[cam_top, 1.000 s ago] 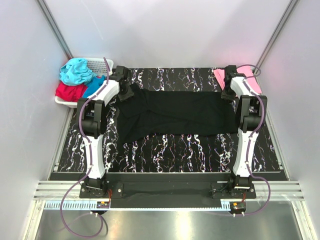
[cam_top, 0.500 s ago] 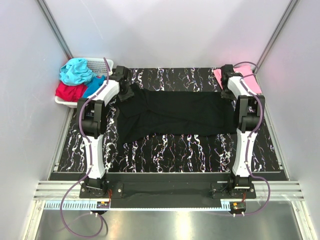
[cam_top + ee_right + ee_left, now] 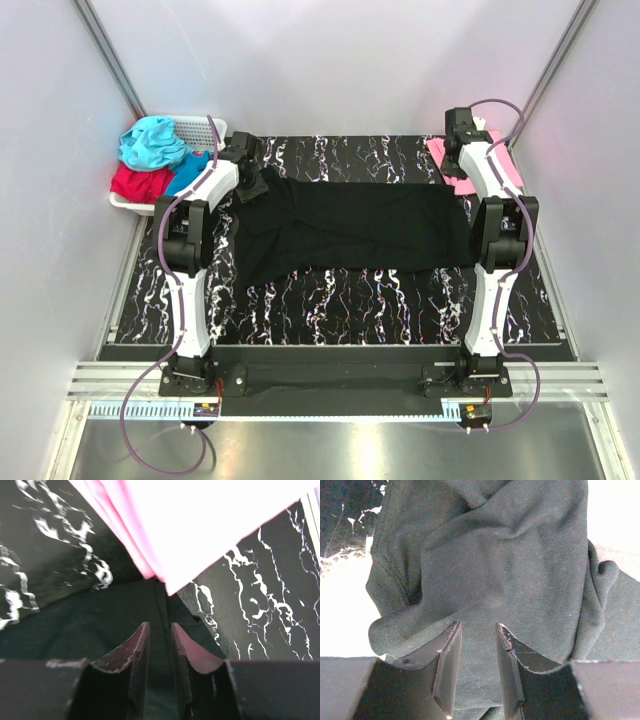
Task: Fold and stack the t-shirts
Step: Fold the tshirt
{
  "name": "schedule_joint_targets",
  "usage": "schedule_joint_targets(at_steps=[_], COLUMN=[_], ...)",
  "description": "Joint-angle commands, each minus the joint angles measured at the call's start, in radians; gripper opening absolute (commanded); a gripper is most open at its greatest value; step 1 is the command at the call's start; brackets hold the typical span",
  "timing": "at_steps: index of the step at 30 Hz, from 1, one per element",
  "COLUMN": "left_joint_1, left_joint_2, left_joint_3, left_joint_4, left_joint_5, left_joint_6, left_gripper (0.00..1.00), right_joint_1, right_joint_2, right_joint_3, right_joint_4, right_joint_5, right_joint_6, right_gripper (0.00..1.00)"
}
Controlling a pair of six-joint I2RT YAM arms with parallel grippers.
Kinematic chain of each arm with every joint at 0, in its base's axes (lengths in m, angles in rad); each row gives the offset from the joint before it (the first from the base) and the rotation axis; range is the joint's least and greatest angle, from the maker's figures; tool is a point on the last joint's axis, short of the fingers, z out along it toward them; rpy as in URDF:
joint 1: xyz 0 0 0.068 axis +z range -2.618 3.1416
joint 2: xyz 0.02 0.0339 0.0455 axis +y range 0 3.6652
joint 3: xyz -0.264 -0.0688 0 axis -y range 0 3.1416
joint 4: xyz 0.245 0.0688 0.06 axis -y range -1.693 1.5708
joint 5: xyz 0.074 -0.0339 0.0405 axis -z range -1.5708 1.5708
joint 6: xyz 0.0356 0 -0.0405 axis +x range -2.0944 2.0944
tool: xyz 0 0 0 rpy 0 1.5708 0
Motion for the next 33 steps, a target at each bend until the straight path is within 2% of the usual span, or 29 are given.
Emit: schedule_joint_targets(at_steps=[1, 13, 22, 33], left_joint_1=[0.004, 0.002, 0.004, 0.004], left_joint_2=[-0.007, -0.010, -0.014, -0.004], left_joint_3=[0.009, -0.003, -0.008, -0.005], left_joint_4=[0.013, 0.012, 0.012, 0.012], left_joint_5=[0.017, 0.016, 0.011, 0.008], left_joint_6=[0.012, 0.012, 0.014, 0.017], left_gripper=[0.38, 0.38, 0.38, 0.38], right_joint_1=[0.006, 0.004, -0.013, -0.026], right_joint_2=[-0.049, -0.084, -0.061, -0.020], right_joint_3=[0.019, -0.239, -0.256, -0.245], right_joint_4=[0.005, 0.087, 0.141, 0.152], right_joint_5=[-0.049, -0.096, -0.142, -0.067], right_joint_6=[-0.008, 0.069, 0.052, 0.018], right_gripper=[0.31, 0.34, 0.33, 0.32])
